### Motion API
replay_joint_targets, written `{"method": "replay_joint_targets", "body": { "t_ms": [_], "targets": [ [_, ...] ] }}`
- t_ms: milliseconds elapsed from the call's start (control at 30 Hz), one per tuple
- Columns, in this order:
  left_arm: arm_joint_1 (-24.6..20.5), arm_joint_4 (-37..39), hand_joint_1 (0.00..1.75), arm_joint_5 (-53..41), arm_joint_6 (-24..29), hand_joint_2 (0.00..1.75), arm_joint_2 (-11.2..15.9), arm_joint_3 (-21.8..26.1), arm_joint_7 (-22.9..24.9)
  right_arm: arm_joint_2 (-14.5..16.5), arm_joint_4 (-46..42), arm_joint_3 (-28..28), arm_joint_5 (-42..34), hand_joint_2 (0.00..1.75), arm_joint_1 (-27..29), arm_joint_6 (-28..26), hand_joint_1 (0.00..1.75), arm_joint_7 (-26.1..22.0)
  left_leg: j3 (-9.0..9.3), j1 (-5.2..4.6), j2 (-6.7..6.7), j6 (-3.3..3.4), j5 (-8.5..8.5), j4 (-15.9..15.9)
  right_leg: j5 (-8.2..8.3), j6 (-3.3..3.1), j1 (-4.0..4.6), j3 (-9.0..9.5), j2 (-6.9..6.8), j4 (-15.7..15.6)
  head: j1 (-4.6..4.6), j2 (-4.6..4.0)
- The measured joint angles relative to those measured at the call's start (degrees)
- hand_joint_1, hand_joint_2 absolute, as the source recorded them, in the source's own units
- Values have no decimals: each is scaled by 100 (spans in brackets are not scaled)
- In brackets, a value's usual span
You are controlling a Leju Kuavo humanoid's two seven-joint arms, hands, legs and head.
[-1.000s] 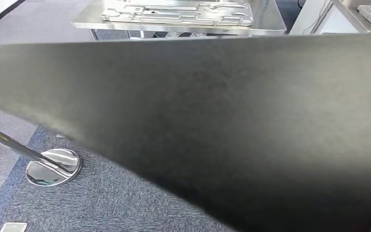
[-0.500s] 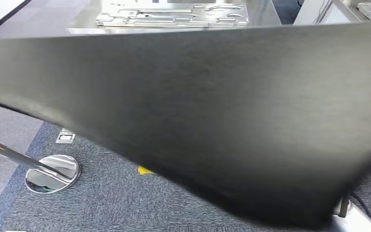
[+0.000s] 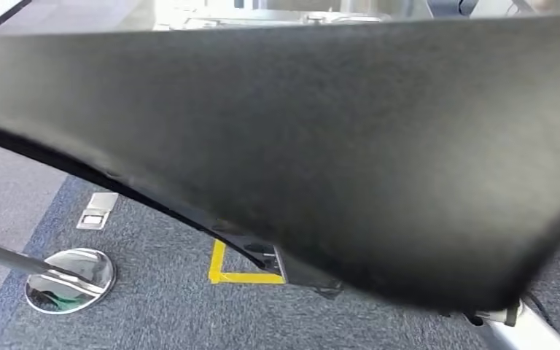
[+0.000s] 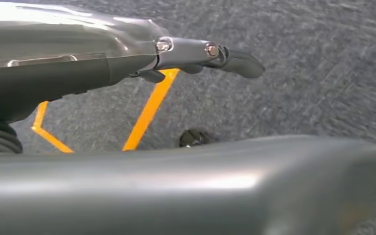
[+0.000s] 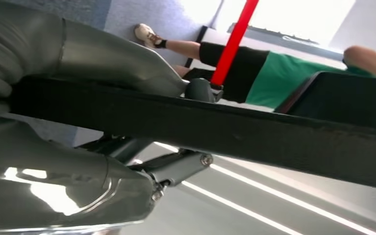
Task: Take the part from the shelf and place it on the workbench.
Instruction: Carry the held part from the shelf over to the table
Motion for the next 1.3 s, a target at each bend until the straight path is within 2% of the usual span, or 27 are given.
{"method": "replay_joint_targets", "body": {
  "t_ms": [33,67,100,133,167,200,233,300,333,367,433,500,533,600,633,667,700,767,800,833,867,933,1000,1067,1233,1300],
  "targets": [
    [4,0,0,-13,1,0,-1,5,-2,1,3,2,-1,175,-1,-1,175,-1,139,6,-5,27,-51,-71,-29,-15,7,-281,0,352,3,0],
    [6,0,0,-24,1,0,-1,10,-2,1,8,4,-1,175,0,-1,175,-1,276,4,-13,48,-106,-127,-191,-39,20,-556,-1,588,3,0],
    [8,0,0,-34,2,0,-1,13,-2,1,13,6,-2,175,3,-2,175,0,410,1,-24,55,-166,-175,-427,-56,34,-792,-1,705,4,0],
    [8,0,0,-45,4,0,-1,15,-2,1,19,8,-2,175,7,-2,175,2,553,-4,-36,53,-230,-223,-663,-66,49,-975,-1,708,4,0],
    [6,0,0,-57,5,0,-1,16,-3,1,26,9,-3,175,8,-1,175,3,704,-10,-49,48,-300,-268,-808,-81,67,-1107,-1,604,4,0],
    [2,0,0,-68,6,0,-1,17,-4,1,33,9,-3,175,8,-1,175,2,853,-18,-58,42,-373,-306,-778,-104,87,-1185,-1,402,4,0],
    [-3,0,0,-76,6,0,-1,18,-5,1,39,9,-3,175,8,0,175,2,992,-27,-65,37,-448,-337,-523,-147,113,-1219,-1,104,4,0],
    [-19,2,0,-84,6,0,-25,18,-6,-1,46,9,-3,175,12,3,175,1,1190,-40,-82,12,-603,-352,322,-261,174,-1230,29,-455,8,0],
    [-35,2,0,-86,6,0,-34,19,-5,-1,38,8,-3,175,9,6,175,2,1246,-44,-91,-17,-675,-358,635,-301,200,-1217,49,-609,13,0],
    [-56,2,0,-89,9,0,-44,19,-5,-1,17,5,-4,175,-4,8,175,3,1282,-49,-100,-50,-711,-333,791,-329,213,-1205,70,-660,17,0],
    [-105,0,0,-92,15,0,-41,20,-7,6,-42,0,-8,175,-66,11,175,2,1316,-60,-98,-101,-722,-259,796,-364,200,-1138,71,-679,22,0],
    [-149,0,0,-94,17,0,-41,20,-10,17,-73,1,-12,175,-111,11,175,0,1186,-53,-71,-149,-758,56,787,-414,164,-1077,52,-710,20,-1],
    [-156,0,0,-95,18,0,-39,20,-11,22,-74,4,-12,175,-106,12,175,0,1014,-39,-56,-187,-861,340,771,-430,146,-1062,44,-722,20,-1],
    [-131,0,0,-95,20,0,-34,23,-10,22,-65,11,-13,175,-70,14,175,0,556,1,-44,-272,-1181,979,726,-442,126,-1056,45,-722,19,0],
    [-107,0,0,-97,21,0,-32,25,-10,24,-58,15,-14,175,-51,16,175,0,367,19,-41,-305,-1296,1172,701,-437,116,-1047,48,-721,19,0],
    [-88,0,0,-104,22,0,-31,26,-9,25,-50,17,-19,175,-39,18,175,-1,251,36,-38,-329,-1280,1197,676,-425,107,-1027,51,-720,18,0],
    [-75,0,0,-114,22,0,-31,26,-10,27,-43,17,-24,175,-32,20,175,-1,223,51,-34,-345,-1108,1034,648,-409,96,-995,52,-720,17,0],
    [-60,0,0,-134,25,0,-31,28,-11,34,-33,17,-40,175,-28,26,175,-4,332,67,-24,-352,-538,387,590,-363,77,-908,45,-722,18,0],
    [-55,0,0,-141,29,0,-31,30,-12,38,-30,17,-51,175,-28,30,175,-7,374,59,-17,-339,-361,102,574,-336,71,-883,39,-722,17,0],
    [-45,0,0,-147,37,0,-31,32,-10,43,-27,16,-63,175,-27,33,175,-10,389,46,-11,-313,-252,-63,563,-303,70,-876,37,-723,17,0],
    [-31,0,0,-153,44,0,-31,36,-8,48,-25,13,-75,175,-25,36,175,-13,378,36,-7,-287,-235,-118,545,-280,74,-878,38,-718,16,0],
    [-8,0,0,-171,56,0,-33,45,-5,52,-23,-1,-97,175,-19,38,175,-19,372,26,-7,-255,-185,-140,527,-302,83,-879,47,-714,16,0],
    [-8,0,0,-192,60,0,-36,56,-7,57,-26,-20,-122,175,-20,65,175,-39,385,23,-10,-244,-186,-143,526,-351,86,-852,50,-735,16,0],
    [-17,0,0,-207,60,0,-36,61,-7,71,-37,-28,-150,175,-23,116,175,-67,394,18,-10,-219,-202,-143,526,-338,86,-826,51,-768,16,0],
    [-41,0,0,-248,61,0,-36,66,0,113,-44,-27,-238,175,-19,178,175,-50,403,10,-9,-174,-233,-140,514,-248,83,-797,52,-809,15,0],
    [-40,0,0,-259,59,0,-36,66,1,125,-41,-28,-266,175,-15,192,175,-25,402,-8,-10,-144,-253,-121,515,-179,67,-789,48,-832,15,0]
  ]
}}
